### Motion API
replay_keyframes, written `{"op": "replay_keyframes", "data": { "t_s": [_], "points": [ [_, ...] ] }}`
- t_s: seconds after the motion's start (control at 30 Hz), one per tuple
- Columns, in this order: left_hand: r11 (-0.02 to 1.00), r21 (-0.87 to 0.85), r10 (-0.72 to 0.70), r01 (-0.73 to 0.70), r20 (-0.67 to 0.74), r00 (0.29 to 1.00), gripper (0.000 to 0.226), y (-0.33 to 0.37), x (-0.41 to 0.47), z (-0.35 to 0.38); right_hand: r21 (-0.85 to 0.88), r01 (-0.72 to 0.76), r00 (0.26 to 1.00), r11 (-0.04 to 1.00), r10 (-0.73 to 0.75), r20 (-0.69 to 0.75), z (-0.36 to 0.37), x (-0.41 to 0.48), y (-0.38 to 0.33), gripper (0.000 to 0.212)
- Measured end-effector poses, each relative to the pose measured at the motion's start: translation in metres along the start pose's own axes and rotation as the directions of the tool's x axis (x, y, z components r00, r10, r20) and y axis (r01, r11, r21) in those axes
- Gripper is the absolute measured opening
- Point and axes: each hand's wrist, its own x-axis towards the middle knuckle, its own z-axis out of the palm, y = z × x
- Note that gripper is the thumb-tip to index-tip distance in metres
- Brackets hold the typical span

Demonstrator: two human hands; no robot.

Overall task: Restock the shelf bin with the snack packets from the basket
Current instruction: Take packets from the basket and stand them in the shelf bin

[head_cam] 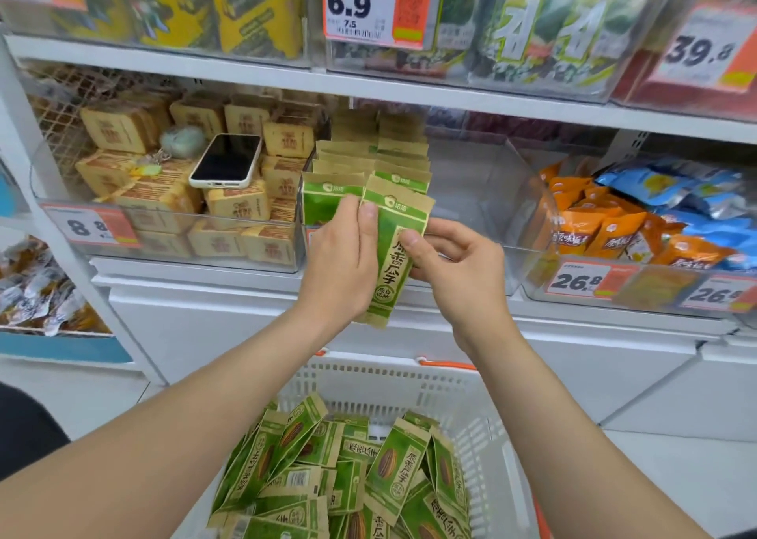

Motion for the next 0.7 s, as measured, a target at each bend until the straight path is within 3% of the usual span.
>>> {"op": "replay_keyframes", "data": {
  "t_s": [0.17, 0.3, 0.4, 0.53, 0.63, 0.7],
  "points": [
    [0.999, -0.002, 0.051, -0.051, -0.052, 0.997, 0.025, 0.007, 0.009, -0.001, 0.001, 0.131, 0.981, 0.991, -0.130, -0.145, 0.005, 0.007, -0.017, 0.021],
    [0.971, 0.232, 0.118, -0.063, -0.230, 0.966, 0.019, 0.001, 0.017, -0.010, -0.127, 0.361, 0.869, 0.924, -0.382, -0.315, 0.001, 0.019, -0.039, 0.021],
    [0.929, 0.368, 0.052, 0.028, -0.206, 0.977, 0.052, -0.008, 0.020, -0.014, -0.275, 0.451, 0.817, 0.849, -0.517, -0.255, -0.001, 0.028, -0.046, 0.023],
    [0.918, 0.383, -0.096, 0.102, -0.036, 0.995, 0.085, -0.021, 0.018, -0.012, -0.437, 0.384, 0.867, 0.813, -0.480, -0.131, 0.001, 0.047, -0.026, 0.022],
    [0.927, 0.358, -0.120, 0.113, -0.003, 0.993, 0.090, -0.021, 0.016, -0.010, -0.606, 0.260, 0.926, 0.752, -0.371, -0.063, 0.002, 0.056, -0.007, 0.020],
    [0.924, 0.364, -0.124, 0.115, 0.003, 0.992, 0.090, -0.020, 0.017, -0.011, -0.749, 0.162, 0.949, 0.643, -0.308, -0.059, 0.005, 0.059, -0.004, 0.022]
  ]
}}
